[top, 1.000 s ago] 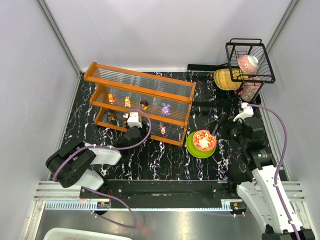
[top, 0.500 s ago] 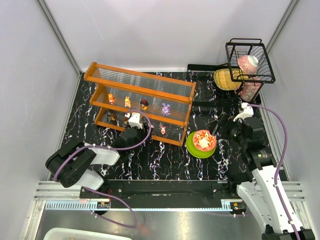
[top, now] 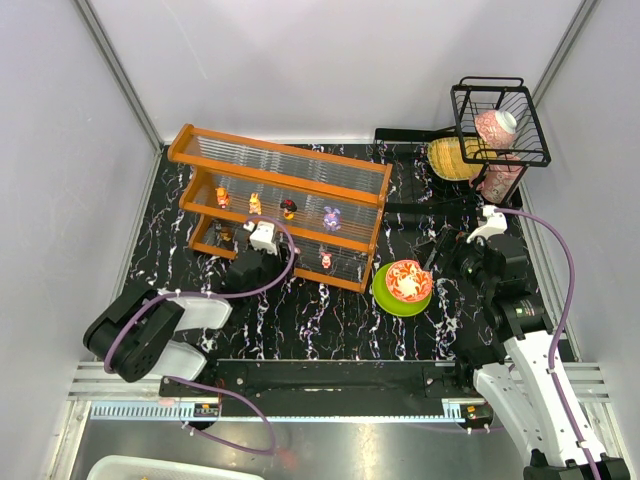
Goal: Place and organize the plastic toys onto the shelf
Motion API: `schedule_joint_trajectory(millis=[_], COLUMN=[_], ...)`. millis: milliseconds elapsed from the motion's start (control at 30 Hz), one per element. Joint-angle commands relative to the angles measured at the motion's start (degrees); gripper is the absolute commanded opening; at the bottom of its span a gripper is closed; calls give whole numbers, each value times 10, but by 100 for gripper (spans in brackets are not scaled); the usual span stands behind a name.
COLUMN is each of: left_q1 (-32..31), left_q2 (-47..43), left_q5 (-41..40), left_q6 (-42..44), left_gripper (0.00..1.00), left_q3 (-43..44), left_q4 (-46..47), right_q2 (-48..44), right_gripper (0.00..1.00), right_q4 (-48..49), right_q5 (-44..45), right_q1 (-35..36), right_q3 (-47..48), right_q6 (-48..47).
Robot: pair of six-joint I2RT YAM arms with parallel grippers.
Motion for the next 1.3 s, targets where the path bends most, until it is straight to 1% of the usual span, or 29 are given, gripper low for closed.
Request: schedule_joint_trajectory(millis=[0, 533, 1167, 1267], left_q1=[16, 31, 55, 61], left_q2=[-23, -22, -9, -8], left_q5=[28, 43, 83, 100], left_q6=[18, 14, 19, 22], left_gripper=[58, 58, 59, 59], left_q3=[-4, -15, -17, -15], left_q4=[33, 43, 71, 73], right_q2=[0, 1, 5, 3], right_gripper=[100, 100, 100, 100], right_q4=[13, 13, 13, 13], right_q5=[6, 4, 1, 1], right_q1=[-2, -2, -2, -3], right_q3=[6, 6, 7, 6], right_q6=[-5, -6, -7, -6])
